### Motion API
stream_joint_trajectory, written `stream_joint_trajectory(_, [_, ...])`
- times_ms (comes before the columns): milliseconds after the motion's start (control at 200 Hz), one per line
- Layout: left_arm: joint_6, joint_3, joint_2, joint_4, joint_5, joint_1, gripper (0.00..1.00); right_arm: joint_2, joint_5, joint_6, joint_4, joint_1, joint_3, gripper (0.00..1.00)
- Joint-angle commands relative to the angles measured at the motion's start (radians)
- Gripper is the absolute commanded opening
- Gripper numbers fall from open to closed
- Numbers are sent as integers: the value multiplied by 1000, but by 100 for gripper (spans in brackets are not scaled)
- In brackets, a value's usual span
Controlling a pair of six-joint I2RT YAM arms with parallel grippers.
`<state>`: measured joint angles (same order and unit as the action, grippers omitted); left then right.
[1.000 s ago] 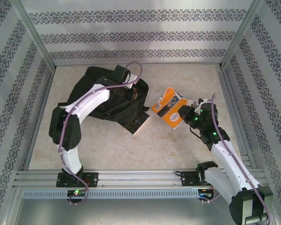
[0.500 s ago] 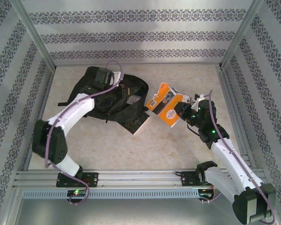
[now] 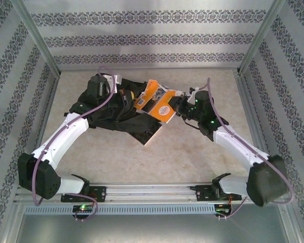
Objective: Pack the student bag
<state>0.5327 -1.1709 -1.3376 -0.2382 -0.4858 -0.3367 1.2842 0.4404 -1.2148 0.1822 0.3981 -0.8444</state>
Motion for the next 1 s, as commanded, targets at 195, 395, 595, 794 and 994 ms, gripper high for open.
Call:
stream_joint_trajectory(195, [-115, -55, 5, -148, 124, -3, 58, 96, 61, -83, 168, 55, -82, 0])
stream_joint_trajectory(395, [-198, -237, -147, -288, 233, -2, 64, 98, 57, -54, 161, 64, -90, 0])
stream_joint_trajectory(595, [-260, -396, -273, -326, 188, -2, 70, 117, 66, -36, 145, 75, -116, 0])
stream_joint_trajectory(794, [-367, -561, -429, -496, 164, -3, 68, 125, 74, -39, 137, 78, -125, 0])
stream_joint_trajectory(994, [-376, -571, -469, -491, 181, -3, 37, 128, 76, -33, 131, 81, -130, 0])
